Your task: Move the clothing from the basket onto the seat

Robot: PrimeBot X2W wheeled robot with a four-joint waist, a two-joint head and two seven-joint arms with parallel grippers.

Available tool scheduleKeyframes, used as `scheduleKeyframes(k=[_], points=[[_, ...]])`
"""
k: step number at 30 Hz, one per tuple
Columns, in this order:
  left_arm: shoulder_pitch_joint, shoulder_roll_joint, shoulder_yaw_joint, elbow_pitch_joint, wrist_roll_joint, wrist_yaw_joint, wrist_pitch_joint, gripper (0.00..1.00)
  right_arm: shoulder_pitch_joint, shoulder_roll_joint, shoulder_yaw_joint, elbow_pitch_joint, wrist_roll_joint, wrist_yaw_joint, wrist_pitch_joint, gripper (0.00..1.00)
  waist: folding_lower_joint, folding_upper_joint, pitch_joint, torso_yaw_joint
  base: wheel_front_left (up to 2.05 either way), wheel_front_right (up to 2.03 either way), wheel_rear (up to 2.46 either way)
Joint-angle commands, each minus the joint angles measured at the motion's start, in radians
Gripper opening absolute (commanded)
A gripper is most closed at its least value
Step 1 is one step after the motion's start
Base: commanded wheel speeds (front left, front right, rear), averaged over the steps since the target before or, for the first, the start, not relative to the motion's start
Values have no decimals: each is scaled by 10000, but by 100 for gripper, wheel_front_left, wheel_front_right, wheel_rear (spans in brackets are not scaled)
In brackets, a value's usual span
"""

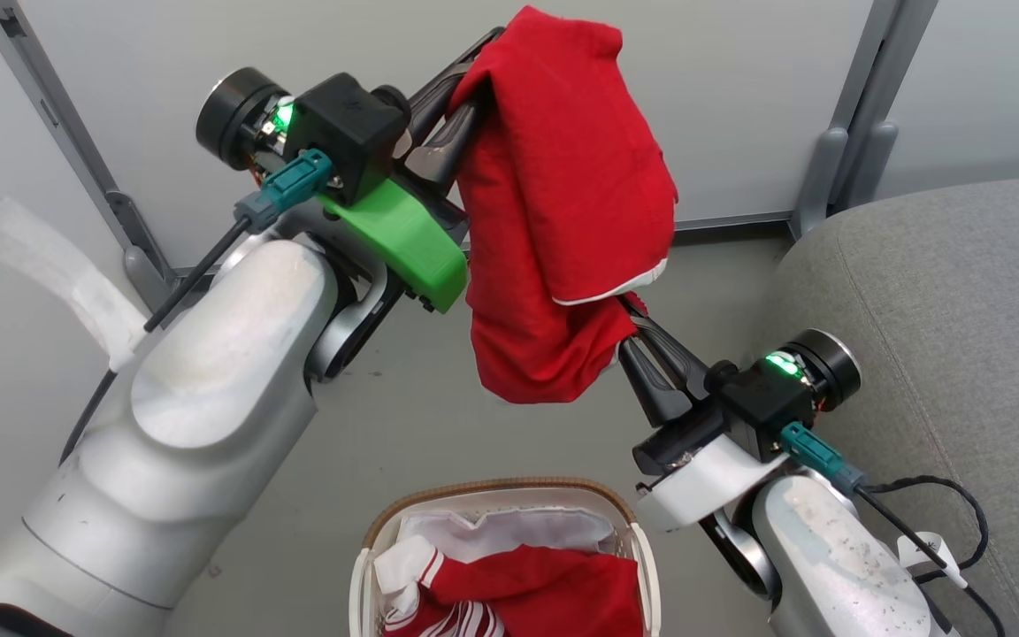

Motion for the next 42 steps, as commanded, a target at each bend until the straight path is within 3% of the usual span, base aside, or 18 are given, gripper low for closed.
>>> scheduleKeyframes(k=[1,7,8,9,10,11,12,22,42], points=[[224,67,62,59,-96,72,-95,0,-169,-34,-35,23,63,-10,-49,0,0,0,13,-5,0,0,0],[815,80,288,288,-591,153,-315,0,-160,-34,-162,57,58,-10,-49,0,0,0,54,-28,0,0,0],[944,72,336,314,-665,178,-408,7,-152,-35,-213,64,44,-10,-49,0,0,0,54,-30,0,0,0],[1098,44,385,352,-780,216,-486,36,-152,-34,-264,77,32,-10,-49,0,0,0,57,-30,0,0,0],[1235,19,429,386,-878,247,-547,51,-152,-32,-304,88,24,-10,-49,0,0,0,57,-33,0,0,0],[1380,-4,478,416,-958,272,-640,72,-154,-34,-351,93,11,-10,-49,0,0,0,57,-37,0,0,0],[1576,-43,549,456,-1068,305,-726,100,-159,-35,-413,109,-18,-10,-49,0,0,0,57,-43,0,0,0],[3581,-179,763,819,-1249,330,-1262,100,-128,-34,-1082,185,-243,-10,-49,0,0,0,110,-79,0,0,0],[6314,-948,1380,898,-4,-3,-1302,100,396,-34,-2565,323,-772,-10,-49,0,0,0,242,-392,0,0,0]])
